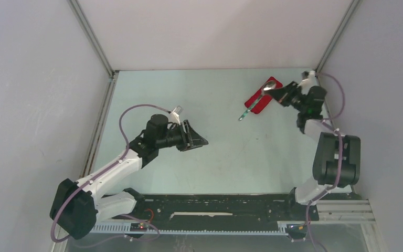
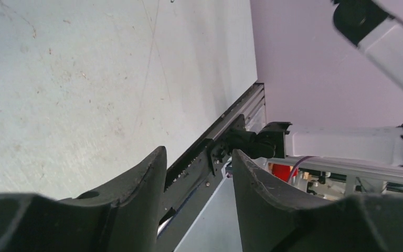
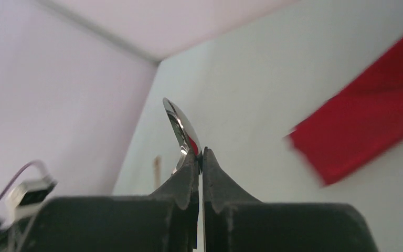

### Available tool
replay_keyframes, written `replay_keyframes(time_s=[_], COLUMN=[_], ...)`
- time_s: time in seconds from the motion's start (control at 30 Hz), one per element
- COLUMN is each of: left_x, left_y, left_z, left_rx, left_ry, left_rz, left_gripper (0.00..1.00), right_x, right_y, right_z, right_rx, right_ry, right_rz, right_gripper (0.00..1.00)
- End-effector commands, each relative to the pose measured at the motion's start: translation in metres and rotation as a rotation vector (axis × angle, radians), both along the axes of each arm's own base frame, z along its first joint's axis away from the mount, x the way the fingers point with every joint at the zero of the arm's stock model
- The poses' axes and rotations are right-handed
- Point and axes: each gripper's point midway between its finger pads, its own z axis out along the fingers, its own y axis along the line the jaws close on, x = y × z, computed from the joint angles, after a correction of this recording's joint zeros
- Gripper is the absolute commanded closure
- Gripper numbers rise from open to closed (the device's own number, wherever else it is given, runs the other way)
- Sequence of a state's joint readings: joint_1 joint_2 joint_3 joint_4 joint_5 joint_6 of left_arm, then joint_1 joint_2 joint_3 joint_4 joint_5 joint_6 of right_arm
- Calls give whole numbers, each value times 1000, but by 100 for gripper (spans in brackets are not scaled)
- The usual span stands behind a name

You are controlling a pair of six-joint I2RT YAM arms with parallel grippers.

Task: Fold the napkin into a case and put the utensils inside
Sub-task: Insert the spoon into the folded napkin.

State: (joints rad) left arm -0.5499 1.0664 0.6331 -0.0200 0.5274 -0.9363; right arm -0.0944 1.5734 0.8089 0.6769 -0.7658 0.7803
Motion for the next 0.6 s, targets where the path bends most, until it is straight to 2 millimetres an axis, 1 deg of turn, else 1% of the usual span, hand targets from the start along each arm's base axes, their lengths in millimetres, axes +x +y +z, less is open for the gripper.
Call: replay_keyframes(time_s=[0.0,0.03,0.07,0.1,0.17,0.2,0.23,0.3,0.37,0.4,0.57], left_x=[11,12,14,16,20,22,24,29,32,32,33], left_y=[-11,-15,-19,-22,-30,-35,-41,-54,-67,-73,-96], left_z=[3,2,1,-1,-5,-8,-11,-15,-23,-23,-19], left_rx=[56,65,77,89,99,102,102,97,96,92,82], left_ry=[-65,-73,-82,-88,-94,-89,-84,-75,-54,-49,-68], left_rz=[-25,-37,-42,-45,-54,-60,-68,-89,-112,-126,-179], left_gripper=[47,47,47,47,46,46,46,46,46,47,47], right_x=[38,50,63,73,95,107,117,135,156,164,200], right_y=[-77,-93,-115,-129,-155,-166,-176,-190,-201,-204,-221], right_z=[-8,-6,-12,-2,1,-6,-8,-16,-12,-15,-29], right_rx=[-179,-208,-226,-231,-213,-208,-218,-236,-234,-241,-257], right_ry=[-44,-49,-34,-58,-64,-47,-42,-26,-47,-43,-35], right_rz=[-79,-109,-151,-172,-201,-209,-219,-224,-222,-222,-226], right_gripper=[100,100,100,100,100,100,100,100,100,100,100])
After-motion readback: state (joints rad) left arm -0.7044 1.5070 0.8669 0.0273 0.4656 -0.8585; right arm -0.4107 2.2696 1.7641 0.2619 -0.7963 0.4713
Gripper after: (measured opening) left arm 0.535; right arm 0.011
